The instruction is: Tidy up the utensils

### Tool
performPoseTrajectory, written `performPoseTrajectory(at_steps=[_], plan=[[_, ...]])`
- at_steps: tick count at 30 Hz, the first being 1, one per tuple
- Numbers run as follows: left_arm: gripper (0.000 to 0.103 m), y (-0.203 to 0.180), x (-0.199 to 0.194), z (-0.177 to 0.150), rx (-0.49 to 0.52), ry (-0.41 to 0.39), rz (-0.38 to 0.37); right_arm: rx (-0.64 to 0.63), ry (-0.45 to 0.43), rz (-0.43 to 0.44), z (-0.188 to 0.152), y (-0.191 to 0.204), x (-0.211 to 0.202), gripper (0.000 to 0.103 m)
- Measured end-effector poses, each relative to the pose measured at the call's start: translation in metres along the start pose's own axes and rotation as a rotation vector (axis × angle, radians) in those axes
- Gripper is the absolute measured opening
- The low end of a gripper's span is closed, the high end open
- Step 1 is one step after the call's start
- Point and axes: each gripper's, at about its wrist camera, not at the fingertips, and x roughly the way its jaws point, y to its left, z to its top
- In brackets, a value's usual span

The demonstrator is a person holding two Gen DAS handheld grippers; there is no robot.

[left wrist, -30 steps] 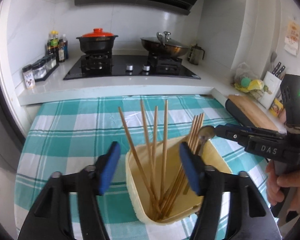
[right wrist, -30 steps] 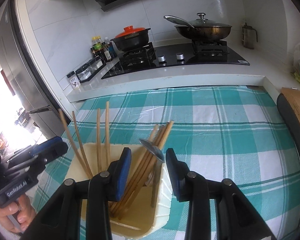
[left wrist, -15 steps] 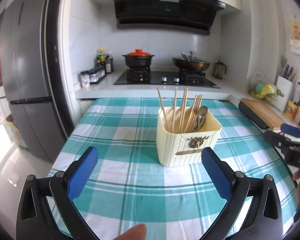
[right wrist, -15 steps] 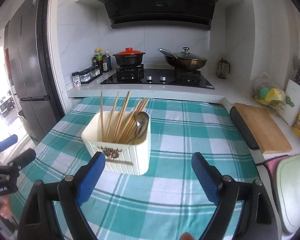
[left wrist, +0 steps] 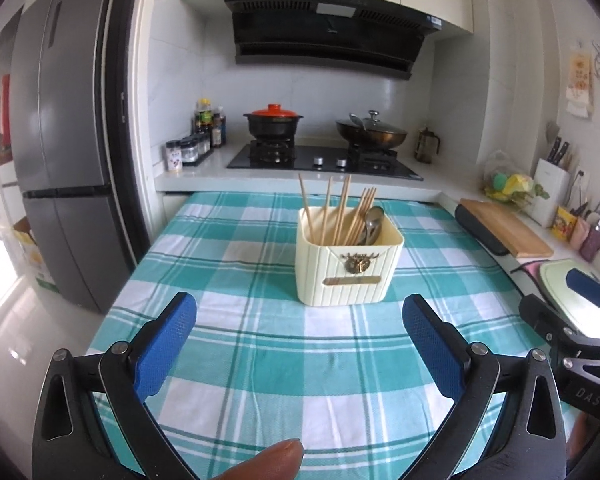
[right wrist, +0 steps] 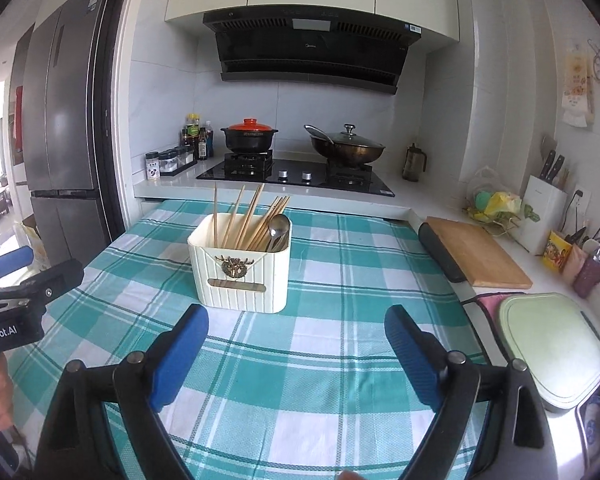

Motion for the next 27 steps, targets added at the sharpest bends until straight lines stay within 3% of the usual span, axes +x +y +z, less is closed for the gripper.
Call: performPoseTrajectory(at_steps=[6,10,14,27], plan=[[0.103,-0.002,-0.012,-0.004,-0.006,0.005,0.007,0.003,-0.004,-0.001,0.0,0.004,-0.013,0.092],[0.103,-0.001,-0.015,-0.006,0.004,0.005,0.068,0.01,0.003,-0.005,0.0,0.007,-0.015,0.103],[0.103,0.002,-0.013,-0.007,0.001,0.026,0.103,0.021,0.004,0.003,0.001,0.01,-0.019,0.103],[0.103,-0.008,-0.009,-0.011,0.063,0.056,0.122,0.045,0.033,-0.035,-0.002,0.009,-0.015,0.103]])
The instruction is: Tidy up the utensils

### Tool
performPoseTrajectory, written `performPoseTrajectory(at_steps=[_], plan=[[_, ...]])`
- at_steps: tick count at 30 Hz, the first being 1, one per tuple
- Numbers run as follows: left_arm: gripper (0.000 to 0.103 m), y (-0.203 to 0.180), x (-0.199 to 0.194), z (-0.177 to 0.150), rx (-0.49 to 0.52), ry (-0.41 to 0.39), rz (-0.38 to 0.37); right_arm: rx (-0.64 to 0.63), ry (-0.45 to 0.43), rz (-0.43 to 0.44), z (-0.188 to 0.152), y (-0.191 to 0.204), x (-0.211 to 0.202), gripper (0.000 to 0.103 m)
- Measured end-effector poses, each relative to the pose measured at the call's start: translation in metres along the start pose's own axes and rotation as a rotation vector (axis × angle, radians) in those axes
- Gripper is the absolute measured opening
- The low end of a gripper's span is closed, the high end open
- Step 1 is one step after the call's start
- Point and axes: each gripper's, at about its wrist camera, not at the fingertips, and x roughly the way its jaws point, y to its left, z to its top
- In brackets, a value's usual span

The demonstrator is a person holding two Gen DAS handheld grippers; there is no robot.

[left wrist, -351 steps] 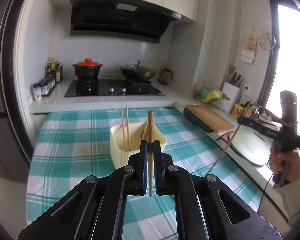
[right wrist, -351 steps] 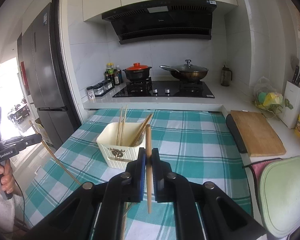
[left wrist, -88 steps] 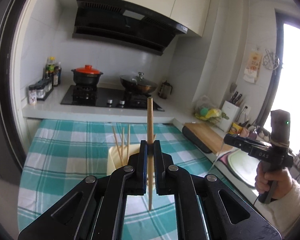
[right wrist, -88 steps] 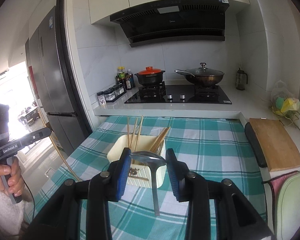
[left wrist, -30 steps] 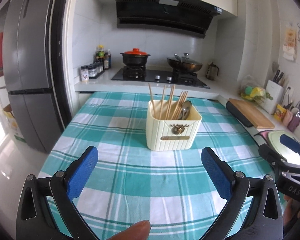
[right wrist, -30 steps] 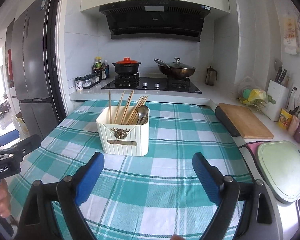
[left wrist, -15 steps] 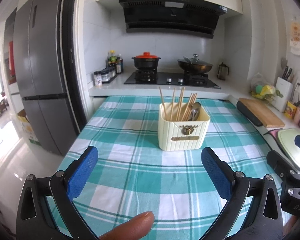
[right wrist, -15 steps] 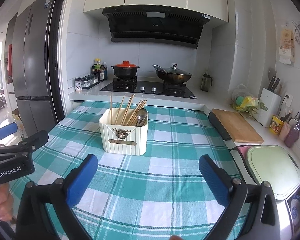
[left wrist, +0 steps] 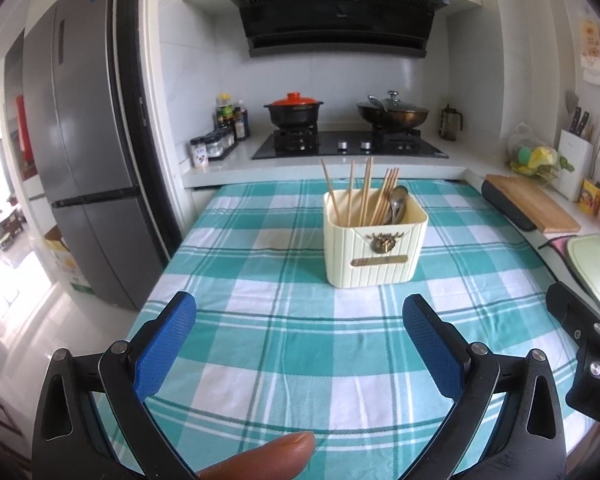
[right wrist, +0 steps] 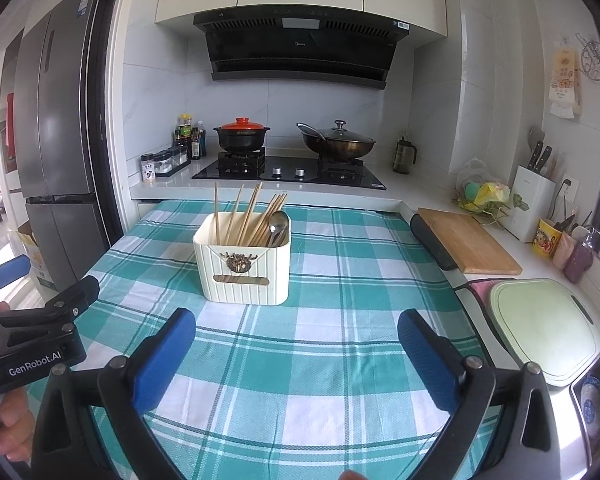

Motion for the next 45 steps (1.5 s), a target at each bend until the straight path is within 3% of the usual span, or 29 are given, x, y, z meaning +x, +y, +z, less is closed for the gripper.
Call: performPoseTrajectory(at_steps=[45], plan=[[0.103,-0.0076,0.0012,-0.001,0.014,0.012,0.0,-0.013,0.001,-0.019,0.0036,0.001,-0.0013,0.103]])
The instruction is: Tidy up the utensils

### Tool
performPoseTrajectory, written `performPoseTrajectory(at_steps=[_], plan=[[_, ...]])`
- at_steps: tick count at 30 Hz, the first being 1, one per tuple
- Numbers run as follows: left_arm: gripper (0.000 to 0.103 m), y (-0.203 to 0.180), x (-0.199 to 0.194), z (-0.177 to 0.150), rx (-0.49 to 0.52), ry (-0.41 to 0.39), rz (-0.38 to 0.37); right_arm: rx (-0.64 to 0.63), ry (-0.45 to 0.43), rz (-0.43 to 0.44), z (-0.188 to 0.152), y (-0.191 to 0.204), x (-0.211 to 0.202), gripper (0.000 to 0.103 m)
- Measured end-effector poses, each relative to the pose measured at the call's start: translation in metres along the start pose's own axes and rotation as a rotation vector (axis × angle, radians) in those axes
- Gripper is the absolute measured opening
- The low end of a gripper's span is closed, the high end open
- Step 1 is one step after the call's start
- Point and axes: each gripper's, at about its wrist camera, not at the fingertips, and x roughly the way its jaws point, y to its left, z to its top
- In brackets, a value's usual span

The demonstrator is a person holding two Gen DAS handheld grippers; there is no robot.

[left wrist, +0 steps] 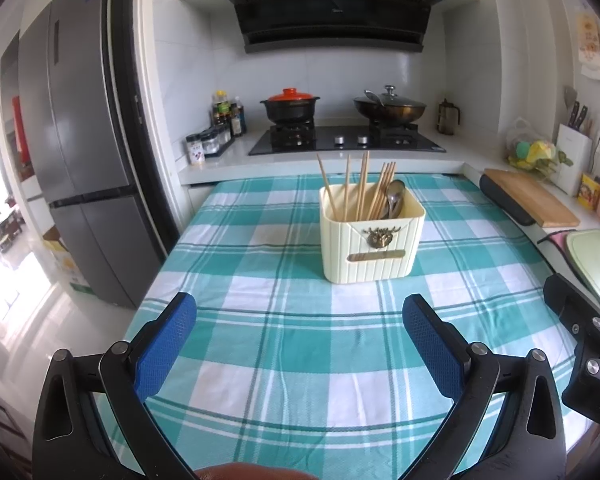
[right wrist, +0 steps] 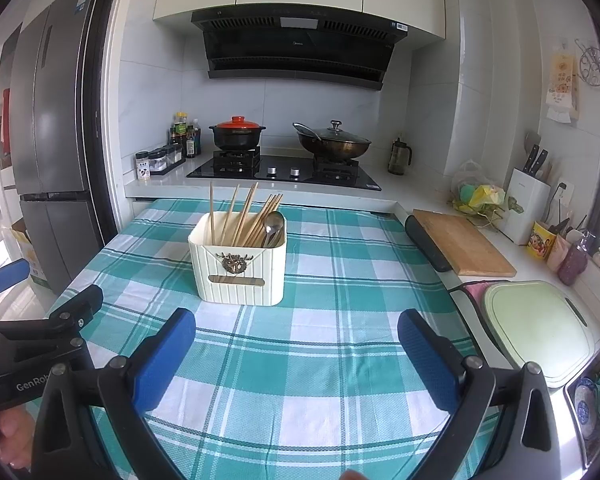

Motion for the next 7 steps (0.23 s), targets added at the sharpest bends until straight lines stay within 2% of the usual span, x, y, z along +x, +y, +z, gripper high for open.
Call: performPoseTrajectory(at_steps=[7], plan=[[0.103,0.0004,0.0,-0.0016,0.002,-0.012,0.008,0.003,0.006,-0.002,-0.0018,-0.003,0.0021,0.103]])
